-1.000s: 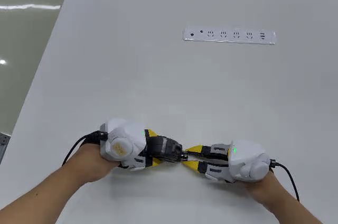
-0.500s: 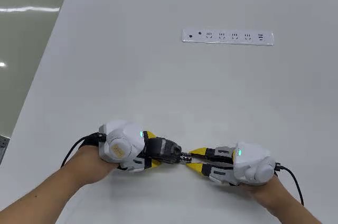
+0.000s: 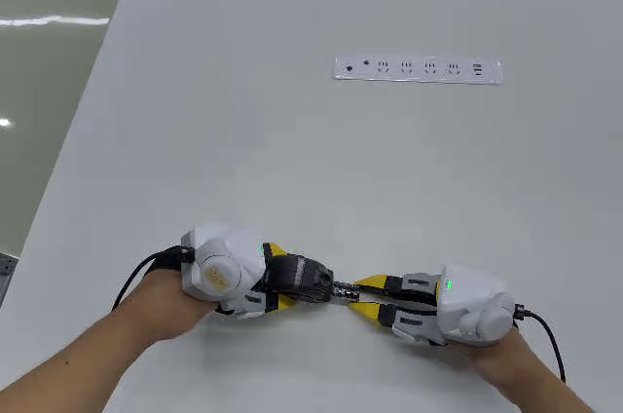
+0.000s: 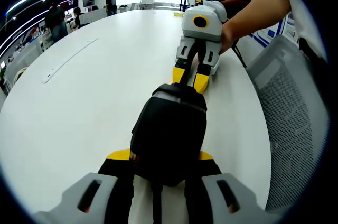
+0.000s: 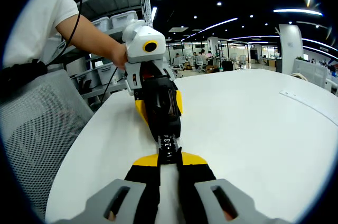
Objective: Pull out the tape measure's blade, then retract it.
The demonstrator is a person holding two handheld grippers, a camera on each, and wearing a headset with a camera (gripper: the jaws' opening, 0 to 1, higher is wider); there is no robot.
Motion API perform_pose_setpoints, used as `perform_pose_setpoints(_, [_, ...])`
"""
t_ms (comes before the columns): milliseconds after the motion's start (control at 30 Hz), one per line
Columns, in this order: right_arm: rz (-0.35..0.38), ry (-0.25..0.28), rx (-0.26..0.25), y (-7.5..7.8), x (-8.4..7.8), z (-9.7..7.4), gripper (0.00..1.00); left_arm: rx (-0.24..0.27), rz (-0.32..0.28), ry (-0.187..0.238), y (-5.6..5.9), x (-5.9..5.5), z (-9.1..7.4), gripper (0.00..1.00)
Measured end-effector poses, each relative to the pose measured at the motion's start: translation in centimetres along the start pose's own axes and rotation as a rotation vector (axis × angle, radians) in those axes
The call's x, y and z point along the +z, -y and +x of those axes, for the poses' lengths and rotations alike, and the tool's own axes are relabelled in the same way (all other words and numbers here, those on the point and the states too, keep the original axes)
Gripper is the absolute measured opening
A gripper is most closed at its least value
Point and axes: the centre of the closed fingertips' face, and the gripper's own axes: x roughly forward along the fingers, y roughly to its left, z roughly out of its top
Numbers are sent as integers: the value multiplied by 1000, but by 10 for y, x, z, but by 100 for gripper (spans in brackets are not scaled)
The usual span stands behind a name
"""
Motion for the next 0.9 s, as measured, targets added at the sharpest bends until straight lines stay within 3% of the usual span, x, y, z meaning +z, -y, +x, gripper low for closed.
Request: perform_pose_setpoints(900, [30,7,-6,0,-4,-16,10,-4,-2,2,0,0,0,33])
